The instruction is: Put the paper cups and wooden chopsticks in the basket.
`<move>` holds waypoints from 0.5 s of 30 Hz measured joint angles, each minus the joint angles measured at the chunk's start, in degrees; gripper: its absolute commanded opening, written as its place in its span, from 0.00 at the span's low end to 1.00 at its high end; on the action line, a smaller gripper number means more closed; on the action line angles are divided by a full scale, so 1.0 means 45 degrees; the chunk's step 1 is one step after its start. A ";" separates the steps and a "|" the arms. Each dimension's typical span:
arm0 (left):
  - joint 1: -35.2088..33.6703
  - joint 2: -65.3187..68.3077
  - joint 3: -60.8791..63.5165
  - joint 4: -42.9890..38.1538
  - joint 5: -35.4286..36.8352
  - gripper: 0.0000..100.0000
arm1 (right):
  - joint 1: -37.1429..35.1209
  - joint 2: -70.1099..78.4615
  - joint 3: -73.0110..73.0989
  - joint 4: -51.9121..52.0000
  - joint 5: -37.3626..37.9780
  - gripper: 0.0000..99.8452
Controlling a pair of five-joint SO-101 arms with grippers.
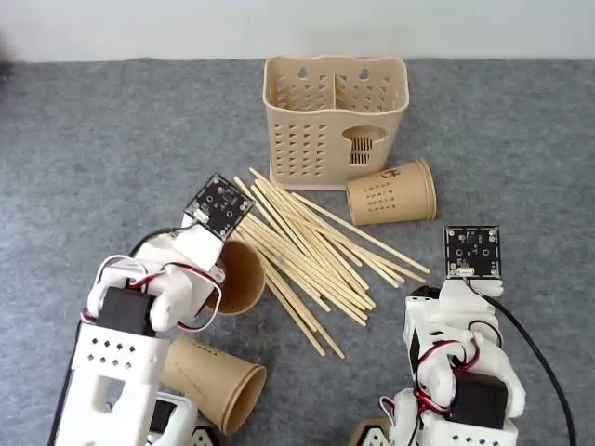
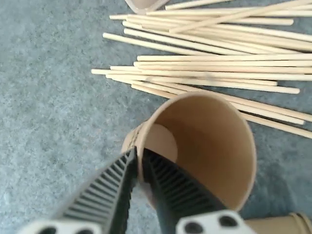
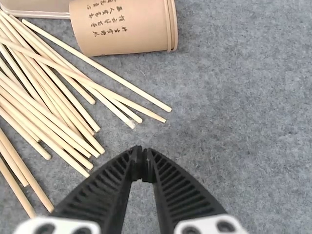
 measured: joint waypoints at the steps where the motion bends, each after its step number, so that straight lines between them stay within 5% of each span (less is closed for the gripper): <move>1: -0.0254 0.0000 0.0234 -0.0332 0.0000 0.01 | 0.0000 0.0000 0.0000 0.0000 0.0000 0.01; 5: -0.1348 0.0000 0.1133 -0.1641 0.0000 0.03 | 0.0000 0.0000 0.0000 0.0000 0.0000 0.01; 11: -0.2188 0.0000 0.1739 -0.2168 0.0000 0.25 | 0.0000 0.0000 0.0000 0.0000 0.0000 0.01; 15: -0.2969 0.0000 0.1758 -0.2286 0.0352 0.28 | 0.0000 0.0000 0.0000 0.0000 0.0000 0.01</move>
